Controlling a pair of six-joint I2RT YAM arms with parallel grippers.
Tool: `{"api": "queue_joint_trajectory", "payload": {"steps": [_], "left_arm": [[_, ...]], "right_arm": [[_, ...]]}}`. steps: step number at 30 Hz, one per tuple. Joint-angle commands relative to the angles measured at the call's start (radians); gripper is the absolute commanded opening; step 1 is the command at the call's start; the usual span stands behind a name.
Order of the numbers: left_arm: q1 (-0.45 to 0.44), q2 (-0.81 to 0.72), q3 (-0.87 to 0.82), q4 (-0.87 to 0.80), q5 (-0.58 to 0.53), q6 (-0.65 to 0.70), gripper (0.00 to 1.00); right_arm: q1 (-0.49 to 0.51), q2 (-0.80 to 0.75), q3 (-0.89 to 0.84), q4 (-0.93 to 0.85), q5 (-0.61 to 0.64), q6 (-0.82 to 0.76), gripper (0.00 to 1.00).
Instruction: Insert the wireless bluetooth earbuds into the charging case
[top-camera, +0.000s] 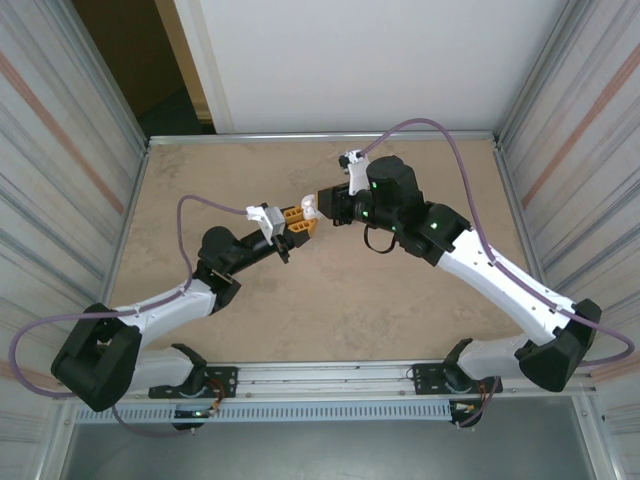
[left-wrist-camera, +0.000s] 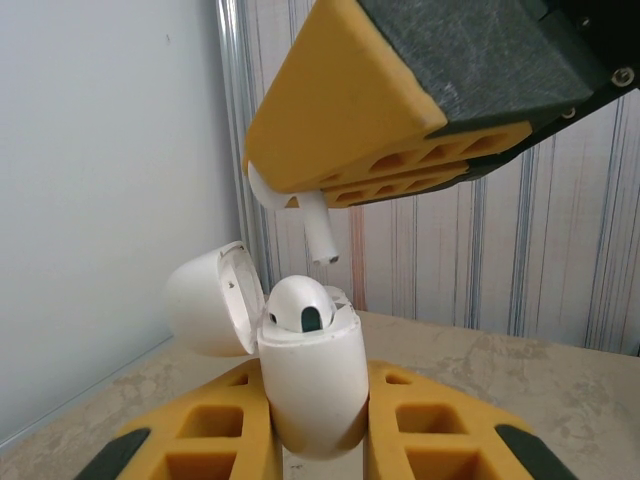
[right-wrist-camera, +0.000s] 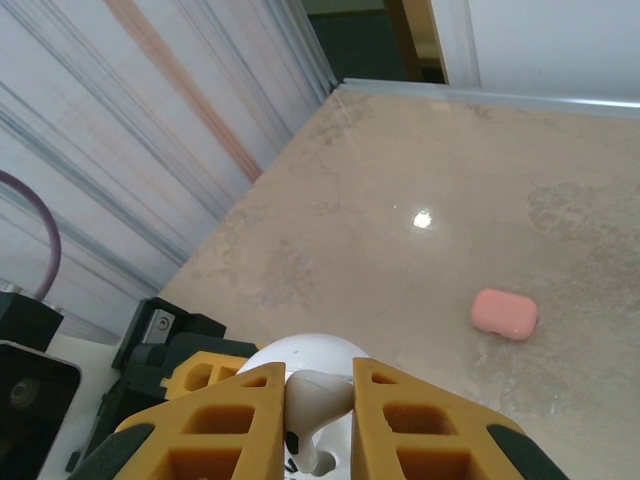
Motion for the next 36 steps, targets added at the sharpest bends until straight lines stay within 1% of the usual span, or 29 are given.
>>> {"api": "queue_joint_trajectory", "payload": {"steps": [1,22,31,36], "left_arm": [[-0.007,-0.001,0.029,0.049,0.002,-0.002,0.00],[-0.006,-0.017,0.023,0.043,-0.012,-0.003,0.00],[-0.007,-0.020,0.023,0.041,-0.012,-0.003,0.00],[-0.007,-0.019,0.022,0.041,-0.013,-0.002,0.00]], "right_arm": [[0.010,0.010,0.032,0.020,0.020,-0.029,0.18],[0.022,0.014,0.010,-0.017,0.024,-0.025,0.19],[0.023,0.003,-0.008,-0.027,0.062,-0.031,0.19],[0.022,0.008,-0.007,-0.036,0.059,-0.033,0.19]]}}
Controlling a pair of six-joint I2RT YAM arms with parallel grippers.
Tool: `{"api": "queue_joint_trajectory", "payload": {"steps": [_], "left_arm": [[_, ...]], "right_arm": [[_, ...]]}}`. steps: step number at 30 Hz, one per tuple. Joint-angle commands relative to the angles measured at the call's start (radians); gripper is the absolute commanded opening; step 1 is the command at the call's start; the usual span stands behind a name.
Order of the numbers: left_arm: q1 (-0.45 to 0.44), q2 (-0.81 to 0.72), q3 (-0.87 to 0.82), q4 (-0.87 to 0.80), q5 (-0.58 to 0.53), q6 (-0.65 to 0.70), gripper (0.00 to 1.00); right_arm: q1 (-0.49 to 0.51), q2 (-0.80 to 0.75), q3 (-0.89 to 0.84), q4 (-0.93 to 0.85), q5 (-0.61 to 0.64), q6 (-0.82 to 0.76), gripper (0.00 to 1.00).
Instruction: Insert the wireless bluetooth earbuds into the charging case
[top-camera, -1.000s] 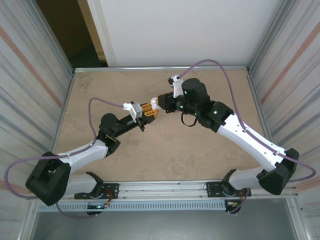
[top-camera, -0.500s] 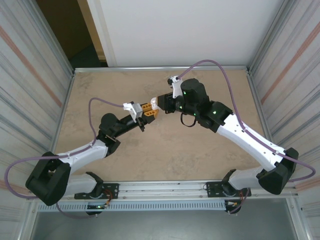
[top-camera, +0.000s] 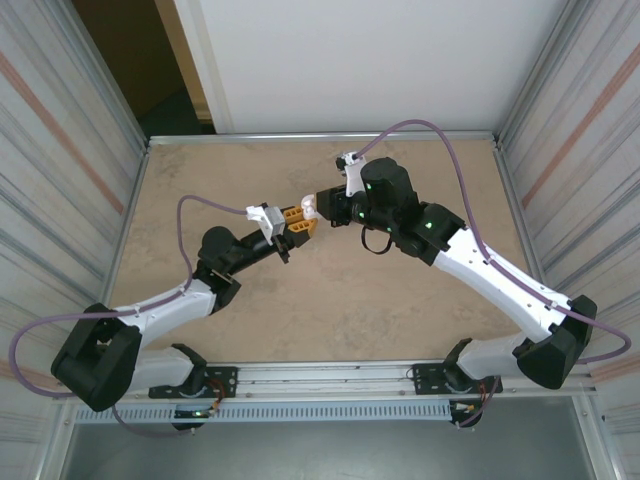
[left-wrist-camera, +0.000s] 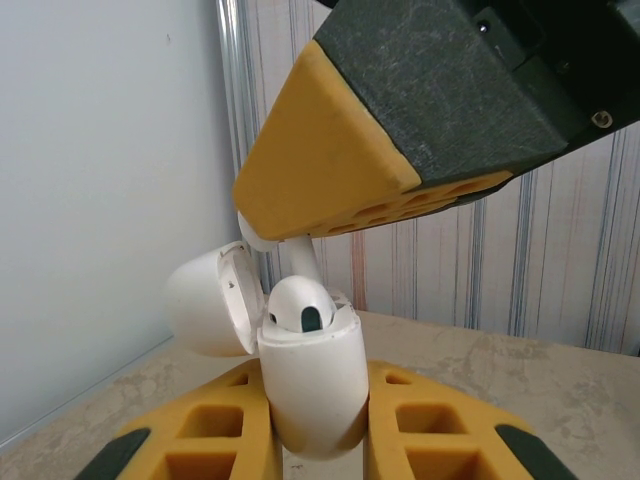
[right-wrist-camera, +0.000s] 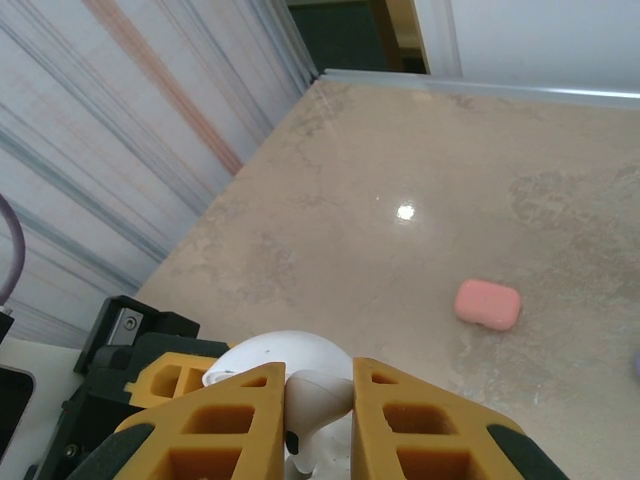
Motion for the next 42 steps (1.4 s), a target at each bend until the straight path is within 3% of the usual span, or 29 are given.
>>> {"api": "queue_joint_trajectory", "payload": {"steps": [1,13,21,35,39,42], "left_arm": [[-0.007,-0.020,0.023,0.042,-0.012,-0.004,0.00],[-0.008,-0.021,0.022,0.042,-0.013,-0.005,0.00],[-0.007,-0.023,0.020,0.042,-0.013,-0.003,0.00],[-0.007,-0.030,0.018,0.066,0.000,-0.013,0.00],[-0.007,-0.030,0.016,0.073,0.002,-0.018,0.00],[-0.007,-0.032,0.014,0.078,0.001,-0.021,0.00]], "right_arm": [[0.010,-0.007,-0.006,-0.023,0.013,-0.032,0.19],[0.011,-0.002,-0.010,-0.036,-0.046,-0.018,0.21],[0.010,-0.001,0.020,-0.040,-0.039,-0.030,0.29],[-0.002,-0.068,0.022,-0.032,0.000,-0.109,0.58],[-0.034,-0.115,-0.060,0.042,-0.030,-0.103,0.68],[-0.084,-0.141,-0.112,0.091,-0.096,-0.070,0.70]]}}
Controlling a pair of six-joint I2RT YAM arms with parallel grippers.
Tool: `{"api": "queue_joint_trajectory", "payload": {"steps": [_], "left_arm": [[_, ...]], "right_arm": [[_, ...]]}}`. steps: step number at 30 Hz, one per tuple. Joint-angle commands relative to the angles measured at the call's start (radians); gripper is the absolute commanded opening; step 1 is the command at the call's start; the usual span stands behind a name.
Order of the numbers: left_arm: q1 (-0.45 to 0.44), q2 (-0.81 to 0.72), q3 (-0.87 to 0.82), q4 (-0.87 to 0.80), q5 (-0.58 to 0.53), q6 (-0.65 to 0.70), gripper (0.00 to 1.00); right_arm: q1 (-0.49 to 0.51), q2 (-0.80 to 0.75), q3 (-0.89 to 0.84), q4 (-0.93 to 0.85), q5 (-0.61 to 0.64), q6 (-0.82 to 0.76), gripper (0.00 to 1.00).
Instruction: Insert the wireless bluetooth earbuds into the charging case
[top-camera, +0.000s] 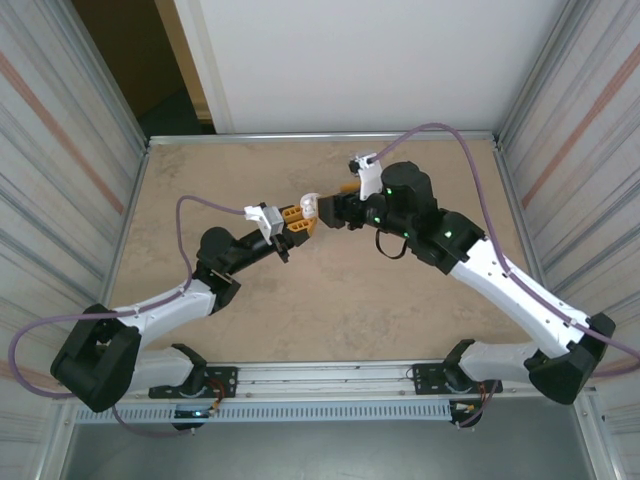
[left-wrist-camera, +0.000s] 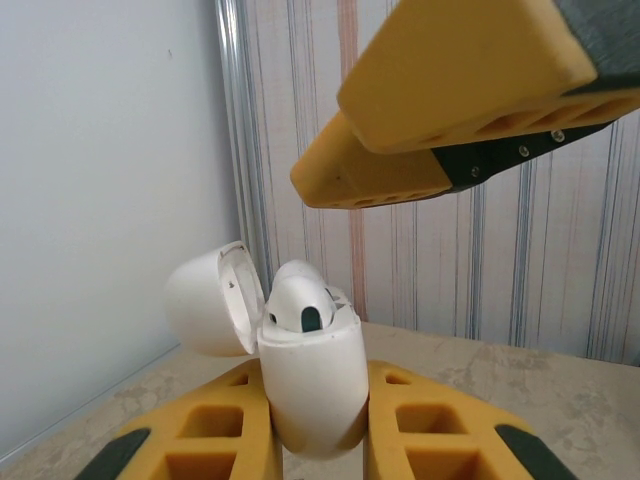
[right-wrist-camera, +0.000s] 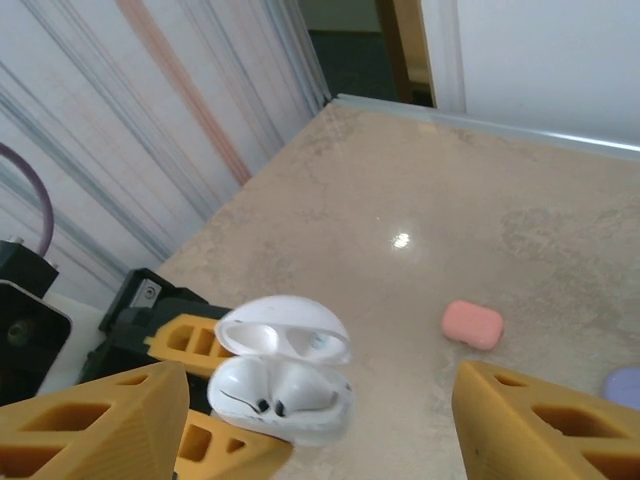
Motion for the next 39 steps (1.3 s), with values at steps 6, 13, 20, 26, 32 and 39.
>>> {"api": "queue_joint_trajectory", "payload": {"steps": [6,13,20,26,32,39], "left_arm": [[-0.006,-0.023,0.010,0.062,0.002,-0.016,0.00],[-0.007,0.019,0.019,0.107,0.009,-0.040,0.00],[-0.006,0.026,0.023,0.117,0.015,-0.051,0.00],[-0.006,0.024,0.040,0.122,0.060,-0.075,0.00],[-0.006,0.030,0.054,0.163,0.125,-0.110,0.00],[-0.006,0.034,0.087,0.165,0.227,-0.139,0.00]], "right_arm": [[-0.097,-0.082,-0.132,0.143,-0.104,0.048,0.91],[-0.172,-0.136,-0.208,0.171,-0.171,0.062,0.99],[-0.273,-0.199,-0.293,0.176,-0.262,0.084,0.99],[-0.374,-0.262,-0.400,0.296,-0.423,0.190,0.99],[-0.406,-0.261,-0.445,0.467,-0.585,0.284,0.99],[-0.376,-0.221,-0.408,0.570,-0.695,0.330,0.99]]}}
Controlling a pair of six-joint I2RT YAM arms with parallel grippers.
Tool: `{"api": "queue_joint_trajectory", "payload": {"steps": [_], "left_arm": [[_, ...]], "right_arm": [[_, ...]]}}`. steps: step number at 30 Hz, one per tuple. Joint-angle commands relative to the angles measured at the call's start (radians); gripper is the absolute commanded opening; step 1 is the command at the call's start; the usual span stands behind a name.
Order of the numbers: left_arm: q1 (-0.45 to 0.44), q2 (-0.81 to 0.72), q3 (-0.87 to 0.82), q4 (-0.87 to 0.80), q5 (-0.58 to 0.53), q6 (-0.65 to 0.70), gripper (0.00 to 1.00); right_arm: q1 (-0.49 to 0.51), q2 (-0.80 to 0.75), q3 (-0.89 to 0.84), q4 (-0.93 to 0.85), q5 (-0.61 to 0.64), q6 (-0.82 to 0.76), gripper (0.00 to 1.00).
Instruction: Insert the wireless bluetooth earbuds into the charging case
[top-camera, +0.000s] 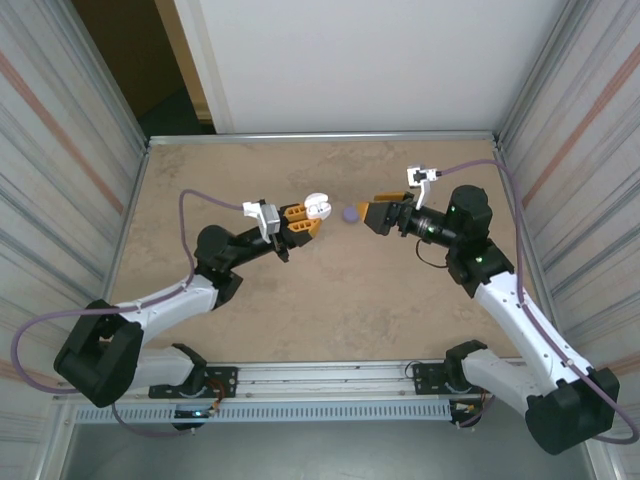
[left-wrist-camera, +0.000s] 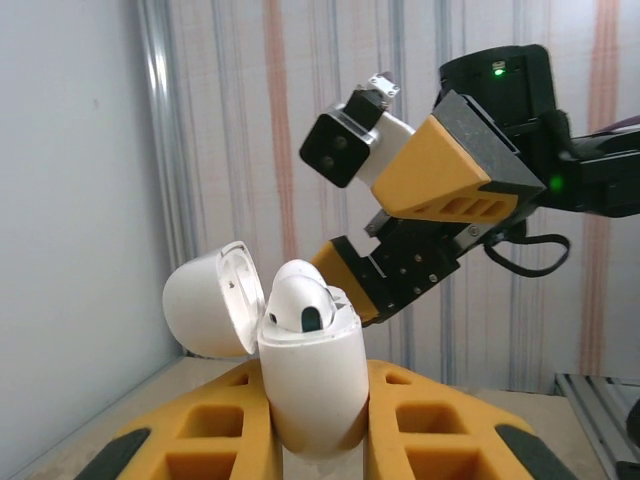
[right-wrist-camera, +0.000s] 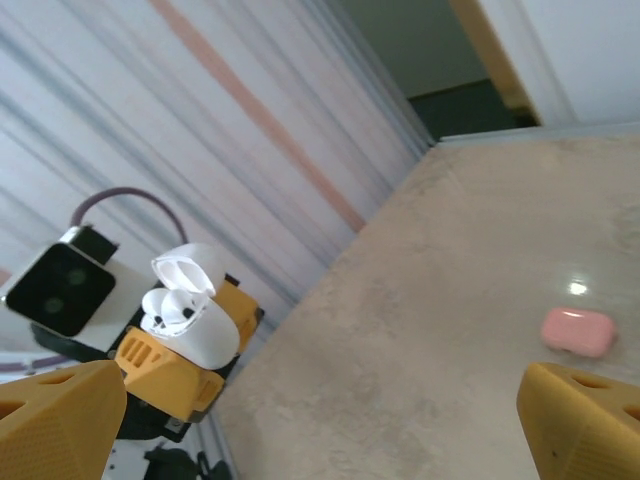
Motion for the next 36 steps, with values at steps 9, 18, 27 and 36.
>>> {"api": "queue_joint_trajectory", "payload": {"steps": [9,18,27,36], "left_arm": [[-0.007,0.011,0.045,0.094,0.113,-0.060,0.00],[-0.007,0.012,0.040,0.103,0.112,-0.066,0.00],[-0.007,0.018,0.050,0.111,0.127,-0.081,0.00],[-0.006,0.037,0.055,0.119,0.123,-0.088,0.00]], "right_arm": [[0.127,0.075,0.096,0.118,-0.088,-0.004,0.99],[0.182,0.120,0.140,0.118,-0.089,-0.027,0.99],[0.201,0.148,0.160,0.121,-0.102,-0.037,0.99],[0.215,0.178,0.184,0.140,-0.133,-0.034,0.99]]}}
